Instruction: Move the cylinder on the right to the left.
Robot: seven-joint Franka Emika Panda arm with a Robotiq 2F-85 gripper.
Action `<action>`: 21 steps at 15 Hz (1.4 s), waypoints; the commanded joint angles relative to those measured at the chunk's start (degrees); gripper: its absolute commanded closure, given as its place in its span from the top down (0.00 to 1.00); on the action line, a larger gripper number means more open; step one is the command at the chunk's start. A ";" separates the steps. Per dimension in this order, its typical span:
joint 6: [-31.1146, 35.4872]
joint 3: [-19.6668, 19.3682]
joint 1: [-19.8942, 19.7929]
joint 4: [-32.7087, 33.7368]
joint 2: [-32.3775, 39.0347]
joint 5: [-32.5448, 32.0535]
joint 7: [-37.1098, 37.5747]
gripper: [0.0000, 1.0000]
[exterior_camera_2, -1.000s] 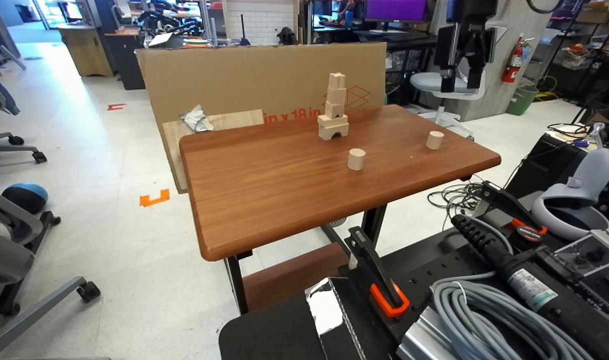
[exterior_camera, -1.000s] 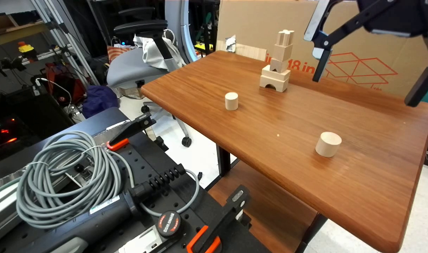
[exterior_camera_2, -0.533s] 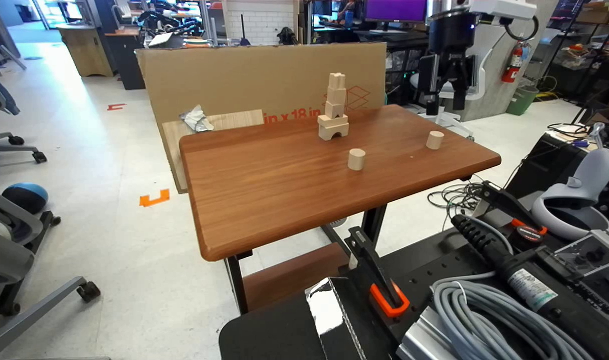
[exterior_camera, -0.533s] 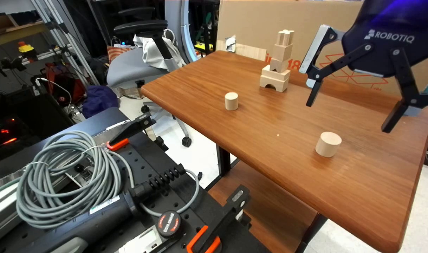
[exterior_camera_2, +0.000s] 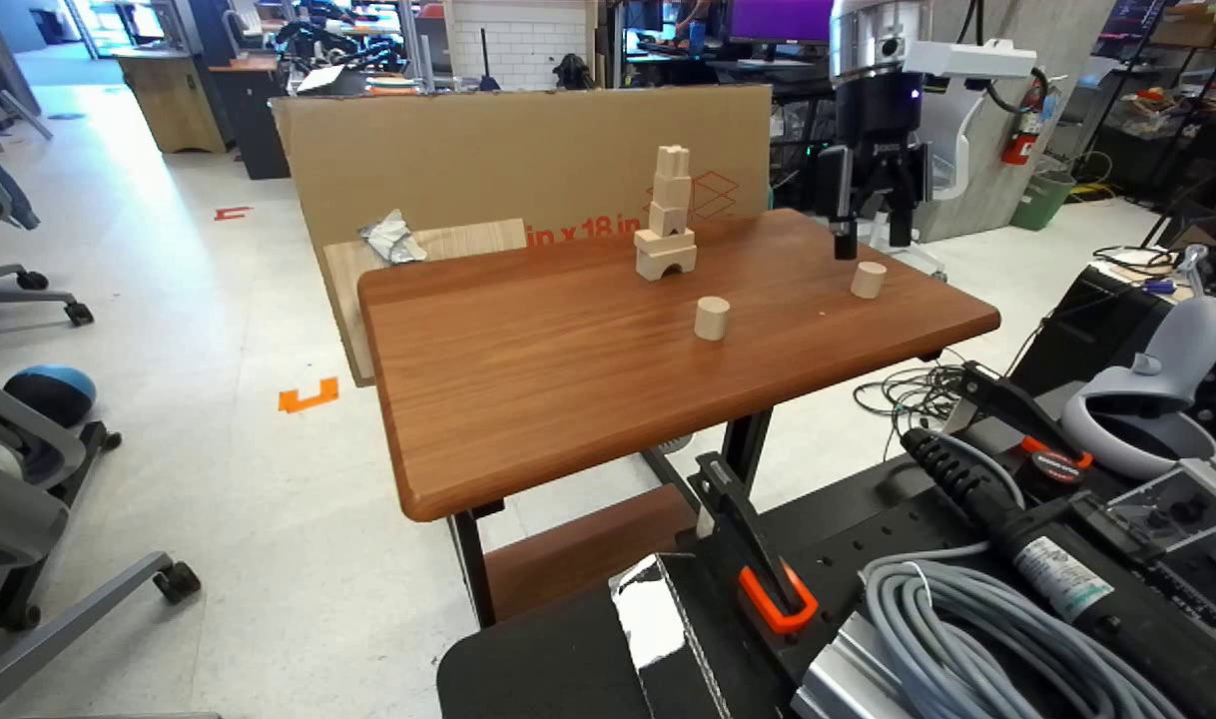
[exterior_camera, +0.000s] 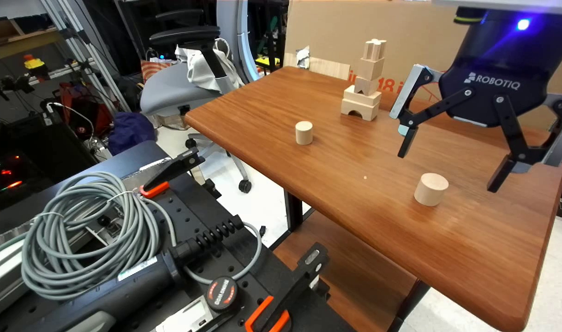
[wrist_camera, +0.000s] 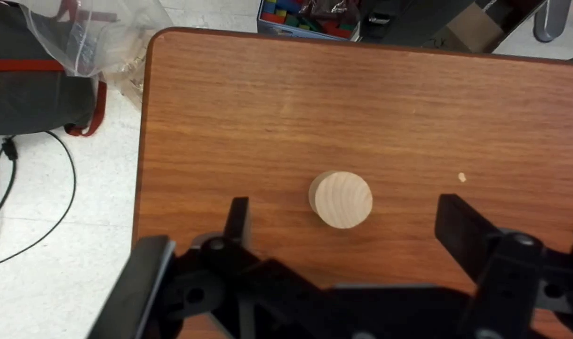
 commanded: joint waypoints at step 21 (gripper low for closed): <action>0.09 3.84 3.81 -4.87 -4.33 -9.77 3.68 0.08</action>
